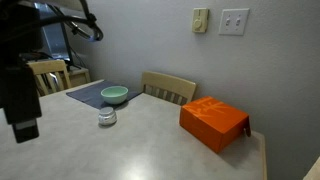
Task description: Pick up the lid and put it on the table
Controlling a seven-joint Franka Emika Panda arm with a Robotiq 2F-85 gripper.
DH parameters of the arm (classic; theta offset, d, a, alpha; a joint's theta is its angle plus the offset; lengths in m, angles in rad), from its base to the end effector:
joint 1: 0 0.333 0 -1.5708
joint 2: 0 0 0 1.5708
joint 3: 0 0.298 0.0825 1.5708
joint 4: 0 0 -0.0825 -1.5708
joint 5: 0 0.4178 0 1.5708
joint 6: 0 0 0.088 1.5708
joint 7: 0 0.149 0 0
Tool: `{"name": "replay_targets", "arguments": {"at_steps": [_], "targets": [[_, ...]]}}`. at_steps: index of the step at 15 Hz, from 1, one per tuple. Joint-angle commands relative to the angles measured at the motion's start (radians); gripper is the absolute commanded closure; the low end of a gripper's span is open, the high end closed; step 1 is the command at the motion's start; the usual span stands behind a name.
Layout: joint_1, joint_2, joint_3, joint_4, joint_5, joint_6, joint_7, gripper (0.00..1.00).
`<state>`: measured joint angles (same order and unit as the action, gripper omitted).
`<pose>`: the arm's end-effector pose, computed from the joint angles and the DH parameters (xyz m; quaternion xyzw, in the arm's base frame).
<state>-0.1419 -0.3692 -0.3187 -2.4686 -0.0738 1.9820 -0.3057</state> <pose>0.3965 -0.1954 0.3348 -0.9965 0.0464 0.0529 0.0462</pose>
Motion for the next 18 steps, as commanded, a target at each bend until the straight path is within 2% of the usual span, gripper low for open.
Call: {"name": "replay_targets", "arguments": {"at_steps": [1,6,11,12,15,18], "targets": [[-0.020,0.003,0.019,0.001,0.007,-0.001,-0.006,0.00],[0.035,0.109,0.083,0.069,-0.004,0.008,-0.028,0.00],[0.099,0.201,0.150,0.121,-0.030,0.121,-0.169,0.00],[0.083,0.144,0.152,0.076,-0.014,0.099,-0.099,0.00],[0.095,0.186,0.165,0.106,-0.017,0.111,-0.135,0.00],[0.107,0.213,0.173,0.104,0.004,0.227,-0.134,0.00]]}}
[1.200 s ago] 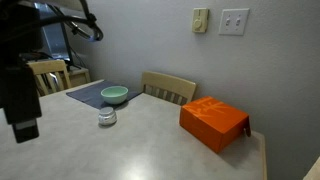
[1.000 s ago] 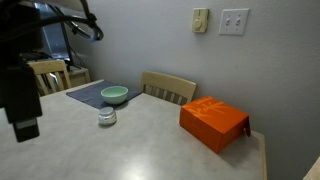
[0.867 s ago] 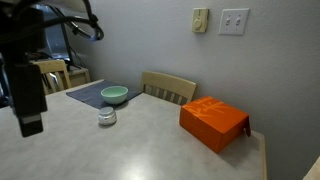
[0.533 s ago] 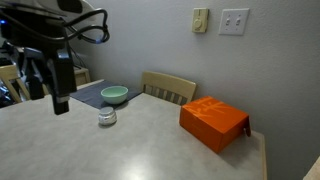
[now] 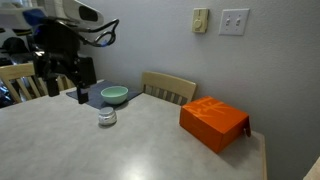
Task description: Pick up the lid and put it on the table
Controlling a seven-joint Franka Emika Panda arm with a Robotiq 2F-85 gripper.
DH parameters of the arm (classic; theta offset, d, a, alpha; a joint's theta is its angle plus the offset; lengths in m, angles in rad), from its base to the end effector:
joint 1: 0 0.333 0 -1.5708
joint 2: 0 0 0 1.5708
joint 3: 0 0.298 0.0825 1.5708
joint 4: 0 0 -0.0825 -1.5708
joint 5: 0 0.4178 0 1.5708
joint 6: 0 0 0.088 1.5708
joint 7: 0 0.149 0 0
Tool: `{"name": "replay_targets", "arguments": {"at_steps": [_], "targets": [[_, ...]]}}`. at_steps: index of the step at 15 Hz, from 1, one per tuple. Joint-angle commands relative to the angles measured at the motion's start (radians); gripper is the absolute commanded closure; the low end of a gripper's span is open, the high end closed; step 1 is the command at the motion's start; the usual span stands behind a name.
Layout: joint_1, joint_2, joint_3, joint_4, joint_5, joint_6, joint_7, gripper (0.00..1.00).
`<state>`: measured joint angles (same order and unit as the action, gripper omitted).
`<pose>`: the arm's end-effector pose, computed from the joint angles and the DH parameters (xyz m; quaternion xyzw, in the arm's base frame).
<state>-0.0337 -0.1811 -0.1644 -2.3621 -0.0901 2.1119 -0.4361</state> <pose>0.4841 -0.1028 0.3133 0.9886 0.1448 -0.0407 0.0109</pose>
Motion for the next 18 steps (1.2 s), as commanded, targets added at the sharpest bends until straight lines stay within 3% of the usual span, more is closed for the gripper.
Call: {"name": "replay_targets", "arguments": {"at_steps": [1,3,8,18], "targets": [[0.008,0.040,0.025,-0.001,0.033,0.148,-0.015,0.00],[0.024,0.085,0.045,0.010,0.048,0.246,-0.019,0.00],[0.065,0.245,0.112,0.074,0.096,0.364,-0.107,0.00],[0.062,0.560,0.257,0.362,0.037,0.334,-0.101,0.00]]}}
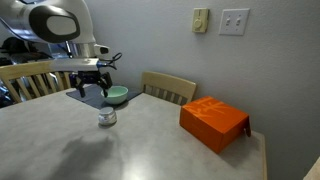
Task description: Pick up the lid and put it on the table
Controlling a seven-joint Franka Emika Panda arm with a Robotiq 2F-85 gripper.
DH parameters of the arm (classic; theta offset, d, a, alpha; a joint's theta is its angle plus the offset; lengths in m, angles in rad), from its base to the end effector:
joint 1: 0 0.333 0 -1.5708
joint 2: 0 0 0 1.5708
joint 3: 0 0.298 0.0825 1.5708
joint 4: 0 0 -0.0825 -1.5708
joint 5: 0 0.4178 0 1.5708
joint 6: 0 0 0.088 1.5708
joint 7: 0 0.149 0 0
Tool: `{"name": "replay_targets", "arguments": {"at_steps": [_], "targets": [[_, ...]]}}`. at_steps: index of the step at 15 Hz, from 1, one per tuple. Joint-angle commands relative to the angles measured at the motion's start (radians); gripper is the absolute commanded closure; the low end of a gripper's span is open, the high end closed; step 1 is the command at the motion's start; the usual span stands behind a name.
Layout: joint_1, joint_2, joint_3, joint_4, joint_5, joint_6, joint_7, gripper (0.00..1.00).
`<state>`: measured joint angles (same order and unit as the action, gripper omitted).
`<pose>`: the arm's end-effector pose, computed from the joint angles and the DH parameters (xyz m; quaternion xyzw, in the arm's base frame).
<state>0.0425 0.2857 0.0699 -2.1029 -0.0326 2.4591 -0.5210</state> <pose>0.6036 0.0681 0.2052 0.9463 0.3212 0.0348 0.0082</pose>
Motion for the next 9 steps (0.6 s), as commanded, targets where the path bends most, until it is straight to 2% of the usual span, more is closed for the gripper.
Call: {"name": "replay_targets", "arguments": {"at_steps": [1,4,9], "targets": [[-0.015,0.122,0.028,0.131,-0.022,-0.012,-0.012,0.00],[-0.010,0.198,0.027,0.207,-0.058,-0.013,0.010,0.00],[0.005,0.341,0.020,0.364,-0.110,-0.082,0.045,0.00]]}}
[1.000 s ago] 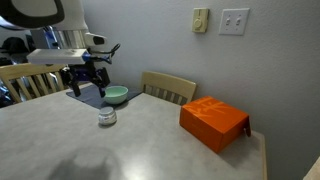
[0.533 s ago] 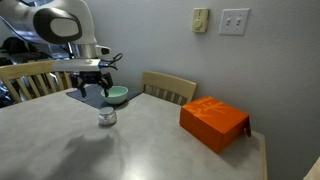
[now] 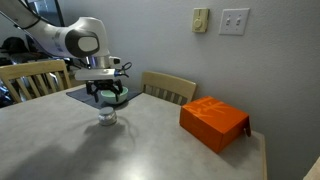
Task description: Pick up the lid and put it on the table
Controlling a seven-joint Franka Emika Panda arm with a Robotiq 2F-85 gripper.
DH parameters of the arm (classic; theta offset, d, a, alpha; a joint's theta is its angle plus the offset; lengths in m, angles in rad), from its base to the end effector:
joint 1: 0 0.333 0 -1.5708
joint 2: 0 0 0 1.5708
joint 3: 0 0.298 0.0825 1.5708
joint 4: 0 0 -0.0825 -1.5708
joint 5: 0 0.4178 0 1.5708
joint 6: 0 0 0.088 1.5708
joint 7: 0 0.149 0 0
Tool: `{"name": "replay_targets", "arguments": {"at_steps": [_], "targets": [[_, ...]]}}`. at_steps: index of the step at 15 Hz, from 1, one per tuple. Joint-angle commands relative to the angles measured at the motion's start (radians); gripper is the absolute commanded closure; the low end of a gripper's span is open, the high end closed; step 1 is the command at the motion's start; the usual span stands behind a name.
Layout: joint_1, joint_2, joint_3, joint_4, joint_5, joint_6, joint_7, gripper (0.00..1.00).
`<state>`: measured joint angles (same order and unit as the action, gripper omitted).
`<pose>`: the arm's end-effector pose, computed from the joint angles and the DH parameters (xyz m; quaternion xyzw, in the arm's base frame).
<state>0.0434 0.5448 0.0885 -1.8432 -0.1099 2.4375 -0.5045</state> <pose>0.6614 0.0842 0.1537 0.9382 0.3448 0.0234 0.0186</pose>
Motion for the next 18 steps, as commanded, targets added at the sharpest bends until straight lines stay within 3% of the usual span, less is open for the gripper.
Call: {"name": "replay_targets", "arguments": {"at_steps": [1,6,18], "targets": [[0.004,0.103,0.003,0.127,-0.035,-0.075,0.042,0.00],[0.010,0.139,0.011,0.156,-0.019,-0.128,0.116,0.00],[0.002,0.095,-0.011,0.088,-0.011,-0.128,0.260,0.00]]}}
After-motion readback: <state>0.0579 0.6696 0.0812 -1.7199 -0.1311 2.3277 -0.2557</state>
